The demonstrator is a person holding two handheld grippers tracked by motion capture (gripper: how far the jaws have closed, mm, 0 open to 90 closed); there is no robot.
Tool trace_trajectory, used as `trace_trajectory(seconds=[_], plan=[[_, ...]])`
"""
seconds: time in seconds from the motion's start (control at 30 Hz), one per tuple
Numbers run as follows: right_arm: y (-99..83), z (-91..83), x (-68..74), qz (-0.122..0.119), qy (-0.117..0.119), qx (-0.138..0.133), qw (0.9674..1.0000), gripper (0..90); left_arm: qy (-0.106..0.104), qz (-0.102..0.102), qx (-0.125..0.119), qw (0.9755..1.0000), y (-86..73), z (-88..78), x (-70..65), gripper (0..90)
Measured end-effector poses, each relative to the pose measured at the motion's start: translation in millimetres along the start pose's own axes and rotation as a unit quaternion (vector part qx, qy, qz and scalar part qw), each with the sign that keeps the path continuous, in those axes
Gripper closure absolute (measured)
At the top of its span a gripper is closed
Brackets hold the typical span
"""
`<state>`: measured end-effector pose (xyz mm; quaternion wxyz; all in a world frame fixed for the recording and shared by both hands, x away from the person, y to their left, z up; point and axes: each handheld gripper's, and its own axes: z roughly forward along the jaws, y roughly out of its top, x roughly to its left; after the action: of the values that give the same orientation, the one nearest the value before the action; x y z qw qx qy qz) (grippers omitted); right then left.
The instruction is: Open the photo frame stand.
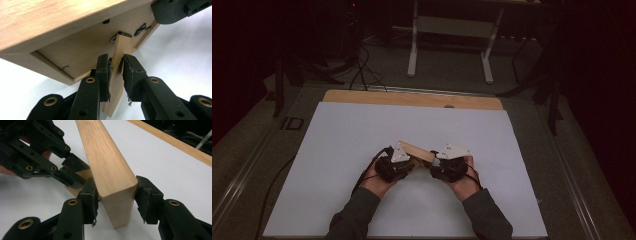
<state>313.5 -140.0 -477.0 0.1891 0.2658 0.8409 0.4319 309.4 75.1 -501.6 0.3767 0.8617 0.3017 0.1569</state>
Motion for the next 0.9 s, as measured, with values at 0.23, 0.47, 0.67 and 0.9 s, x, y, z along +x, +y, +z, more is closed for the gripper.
trace_trajectory(seconds=[0.23, 0.47, 0.67, 0.9], plan=[[-2.7, 2.4, 3.7, 0.009, 0.019, 0.002, 0.9998, 51.1, -0.011, -0.012, -0.012, 0.9998, -7.7, -3.8, 1.0, 74.9], [-4.2, 3.8, 10.2, 0.005, 0.027, 0.001, 0.9996, 49.2, -0.022, -0.021, -0.012, 0.9995, -12.5, -6.4, 0.7, 72.4], [-4.9, 4.0, 13.1, -0.001, 0.027, 0.003, 0.9996, 48.4, -0.027, -0.029, -0.013, 0.9991, -16.2, -6.8, 1.2, 71.0], [-5.6, 4.3, 11.9, 0.005, 0.031, 0.001, 0.9995, 47.3, -0.031, -0.032, -0.006, 0.999, -18.0, -6.5, 2.0, 67.8]])
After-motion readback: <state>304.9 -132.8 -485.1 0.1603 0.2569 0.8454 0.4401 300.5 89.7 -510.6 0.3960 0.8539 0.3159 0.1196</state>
